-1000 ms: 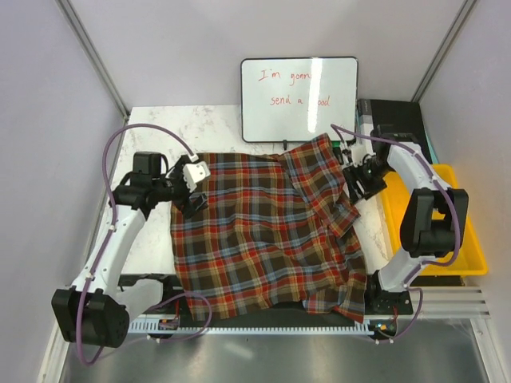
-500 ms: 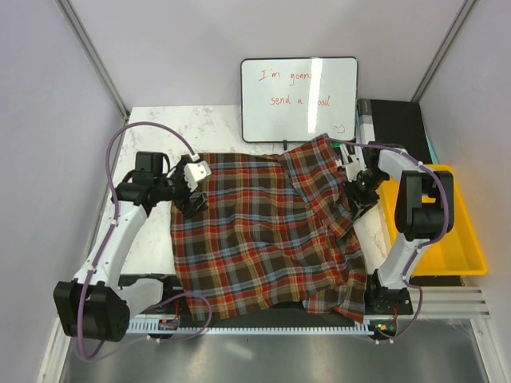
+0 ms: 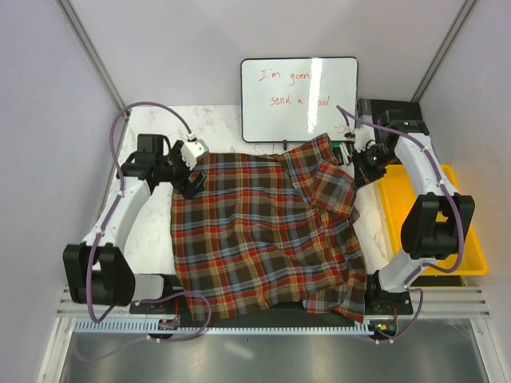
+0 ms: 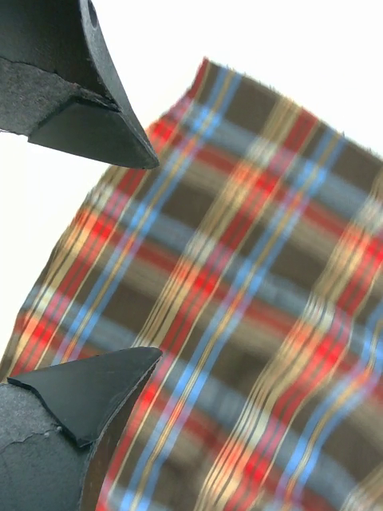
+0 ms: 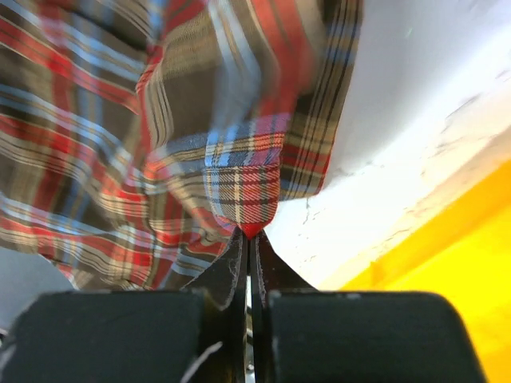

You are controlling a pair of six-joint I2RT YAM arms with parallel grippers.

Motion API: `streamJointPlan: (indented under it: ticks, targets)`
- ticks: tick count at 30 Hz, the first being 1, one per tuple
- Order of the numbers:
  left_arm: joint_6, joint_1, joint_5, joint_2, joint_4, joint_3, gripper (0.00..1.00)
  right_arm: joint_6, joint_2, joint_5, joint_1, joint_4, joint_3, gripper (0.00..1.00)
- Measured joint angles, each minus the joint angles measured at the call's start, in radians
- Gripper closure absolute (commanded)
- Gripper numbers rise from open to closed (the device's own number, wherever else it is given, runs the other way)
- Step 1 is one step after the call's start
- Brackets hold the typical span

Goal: Fold and stack the long sleeve shirts
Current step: Fold the shirt

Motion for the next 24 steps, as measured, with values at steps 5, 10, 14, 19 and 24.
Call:
streamJointPlan:
  ticks: [5,10,14,19,24]
  targets:
    - [-0.028,0.033,-0.007,0.173,0.098,0.125,0.07,0.002,-0.009,-0.098,0.000,-0.060,0.154,1.00]
    - [0.005,0.060,0.037,0.418,0.162,0.328,0.13,0.088,-0.008,-0.257,0.000,-0.055,0.316,1.00]
    - [0.106,0.082,0.070,0.579,0.179,0.459,0.19,0.199,0.001,-0.344,0.000,0.020,0.455,1.00]
    - [0.224,0.092,0.090,0.695,0.177,0.509,0.21,0.333,0.003,-0.389,0.000,0.158,0.530,1.00]
    - [0.275,0.095,0.087,0.820,0.177,0.579,0.24,0.460,0.021,-0.410,0.000,0.281,0.551,1.00]
